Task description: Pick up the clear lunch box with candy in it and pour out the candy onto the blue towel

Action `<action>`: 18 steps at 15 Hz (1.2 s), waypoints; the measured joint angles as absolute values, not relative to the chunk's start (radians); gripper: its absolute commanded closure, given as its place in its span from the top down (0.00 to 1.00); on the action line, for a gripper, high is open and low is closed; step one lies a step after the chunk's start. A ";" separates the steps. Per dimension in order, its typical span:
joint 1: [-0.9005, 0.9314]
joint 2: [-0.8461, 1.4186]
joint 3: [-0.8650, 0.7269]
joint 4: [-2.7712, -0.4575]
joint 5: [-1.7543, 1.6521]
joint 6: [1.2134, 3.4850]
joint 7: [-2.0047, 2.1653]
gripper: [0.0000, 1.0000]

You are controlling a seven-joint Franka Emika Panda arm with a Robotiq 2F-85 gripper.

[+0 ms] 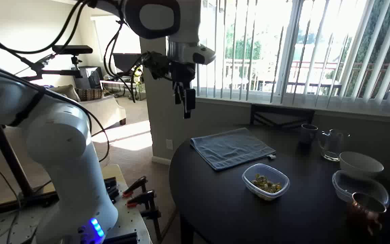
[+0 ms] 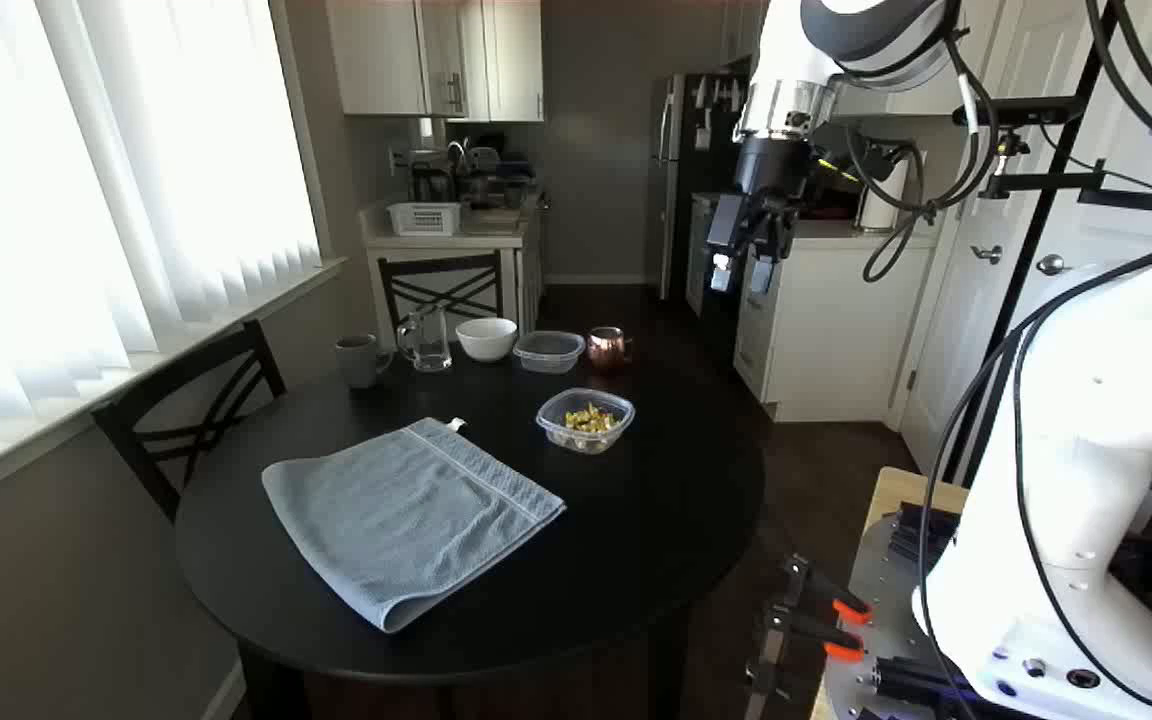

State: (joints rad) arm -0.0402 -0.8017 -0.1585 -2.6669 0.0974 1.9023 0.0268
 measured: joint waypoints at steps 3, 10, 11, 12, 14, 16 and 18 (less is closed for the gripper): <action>-0.040 -0.802 -0.159 -2.667 0.097 1.902 0.027 1.00; -0.040 -0.802 -0.159 -2.667 0.097 1.902 0.027 1.00; -0.040 -0.802 -0.159 -2.667 0.097 1.902 0.027 1.00; -0.040 -0.802 -0.159 -2.667 0.097 1.902 0.027 1.00; -0.040 -0.802 -0.159 -2.667 0.097 1.902 0.027 1.00; -0.042 -0.800 -0.158 -2.665 0.097 1.902 0.027 1.00; -0.049 -0.780 -0.163 -2.638 0.085 1.910 0.006 1.00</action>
